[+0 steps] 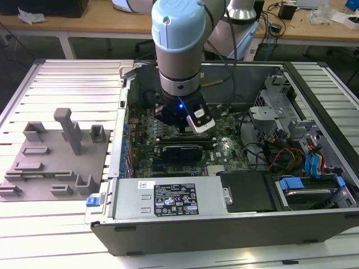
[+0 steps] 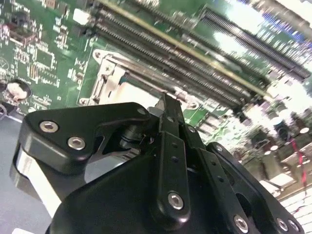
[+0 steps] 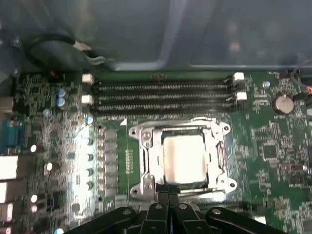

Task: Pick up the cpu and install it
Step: 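Install the second cpu locking lever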

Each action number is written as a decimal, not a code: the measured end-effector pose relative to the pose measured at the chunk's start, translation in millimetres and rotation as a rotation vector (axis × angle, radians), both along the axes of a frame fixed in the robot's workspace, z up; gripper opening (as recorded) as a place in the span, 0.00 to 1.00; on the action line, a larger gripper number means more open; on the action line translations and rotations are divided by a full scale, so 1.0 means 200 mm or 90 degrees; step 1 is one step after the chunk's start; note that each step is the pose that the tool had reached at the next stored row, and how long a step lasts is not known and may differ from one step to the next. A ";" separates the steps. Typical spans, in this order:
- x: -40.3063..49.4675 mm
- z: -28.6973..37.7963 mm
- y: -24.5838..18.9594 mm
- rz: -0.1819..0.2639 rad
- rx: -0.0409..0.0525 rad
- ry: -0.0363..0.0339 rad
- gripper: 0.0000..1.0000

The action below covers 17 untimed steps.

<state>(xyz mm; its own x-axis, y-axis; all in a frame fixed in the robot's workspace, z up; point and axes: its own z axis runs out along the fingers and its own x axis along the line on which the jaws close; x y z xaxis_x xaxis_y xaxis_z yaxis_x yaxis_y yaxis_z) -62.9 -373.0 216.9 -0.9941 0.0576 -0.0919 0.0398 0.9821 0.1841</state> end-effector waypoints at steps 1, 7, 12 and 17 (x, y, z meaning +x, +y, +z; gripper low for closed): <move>0.004 0.001 0.020 0.000 -0.0025 0.0001 0.11; 0.070 0.007 0.053 0.000 -0.0230 0.0000 0.11; 0.102 0.062 0.084 -0.001 -0.0234 0.0001 0.11; 0.107 0.102 0.094 0.000 -0.0234 0.0001 0.11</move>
<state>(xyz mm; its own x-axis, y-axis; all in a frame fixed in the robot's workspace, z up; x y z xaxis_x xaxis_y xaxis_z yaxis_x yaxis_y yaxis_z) -41.4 -354.2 237.3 -0.9941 0.0549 -0.0938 0.0406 0.9882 0.1479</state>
